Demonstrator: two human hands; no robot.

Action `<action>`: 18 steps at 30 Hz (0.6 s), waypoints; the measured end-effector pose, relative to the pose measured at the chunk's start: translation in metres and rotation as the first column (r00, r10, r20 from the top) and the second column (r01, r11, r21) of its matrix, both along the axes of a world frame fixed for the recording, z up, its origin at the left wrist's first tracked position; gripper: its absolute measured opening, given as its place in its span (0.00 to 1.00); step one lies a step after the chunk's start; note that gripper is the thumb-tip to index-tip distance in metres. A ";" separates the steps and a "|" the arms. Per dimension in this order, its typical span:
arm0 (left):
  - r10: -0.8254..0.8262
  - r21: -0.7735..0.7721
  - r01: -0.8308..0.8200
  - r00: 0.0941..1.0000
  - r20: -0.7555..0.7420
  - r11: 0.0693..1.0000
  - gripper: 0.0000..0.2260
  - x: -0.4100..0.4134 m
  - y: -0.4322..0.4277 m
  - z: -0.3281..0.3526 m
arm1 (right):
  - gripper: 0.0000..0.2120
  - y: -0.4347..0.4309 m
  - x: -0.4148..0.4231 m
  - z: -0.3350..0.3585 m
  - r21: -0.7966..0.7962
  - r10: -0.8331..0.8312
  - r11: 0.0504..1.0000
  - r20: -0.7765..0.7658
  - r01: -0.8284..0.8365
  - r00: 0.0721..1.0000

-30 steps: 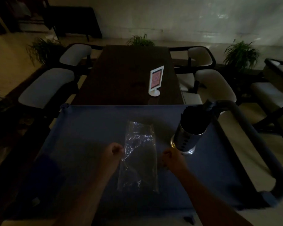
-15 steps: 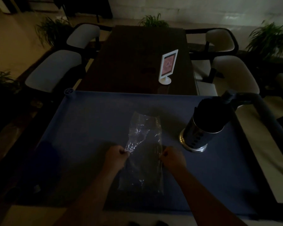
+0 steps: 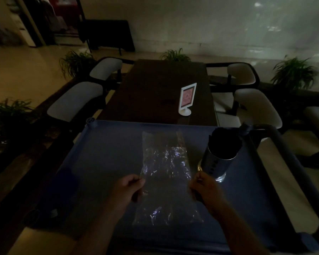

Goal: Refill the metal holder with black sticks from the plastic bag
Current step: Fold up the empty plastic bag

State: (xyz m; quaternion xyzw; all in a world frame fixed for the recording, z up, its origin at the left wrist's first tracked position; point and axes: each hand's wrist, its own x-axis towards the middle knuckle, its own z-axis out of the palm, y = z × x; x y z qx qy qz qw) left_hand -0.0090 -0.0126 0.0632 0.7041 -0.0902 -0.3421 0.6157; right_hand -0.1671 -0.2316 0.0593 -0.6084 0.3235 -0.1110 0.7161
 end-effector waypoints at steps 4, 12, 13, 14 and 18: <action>0.073 -0.161 -0.082 0.995 -0.063 0.984 0.07 -0.014 0.000 0.025 | 0.05 0.009 -0.008 0.028 0.105 0.007 0.994 0.055 -0.013 0.998; 0.081 -0.250 -0.064 0.995 0.057 0.966 0.09 -0.026 -0.003 0.039 | 0.13 0.007 -0.020 0.055 0.013 -0.025 1.000 0.139 0.023 0.990; 0.074 -0.298 -0.066 0.997 0.013 0.952 0.10 -0.027 -0.004 0.039 | 0.14 0.007 -0.021 0.056 0.038 -0.034 0.999 0.175 0.027 0.984; 0.060 -0.352 -0.069 0.998 -0.035 0.933 0.12 -0.028 -0.005 0.040 | 0.15 0.008 -0.023 0.057 0.085 -0.047 0.996 0.213 0.029 0.976; 0.011 -0.485 -0.094 0.985 -0.172 0.870 0.12 -0.036 -0.011 0.045 | 0.12 0.002 -0.029 0.057 0.256 -0.088 0.967 0.304 0.008 0.948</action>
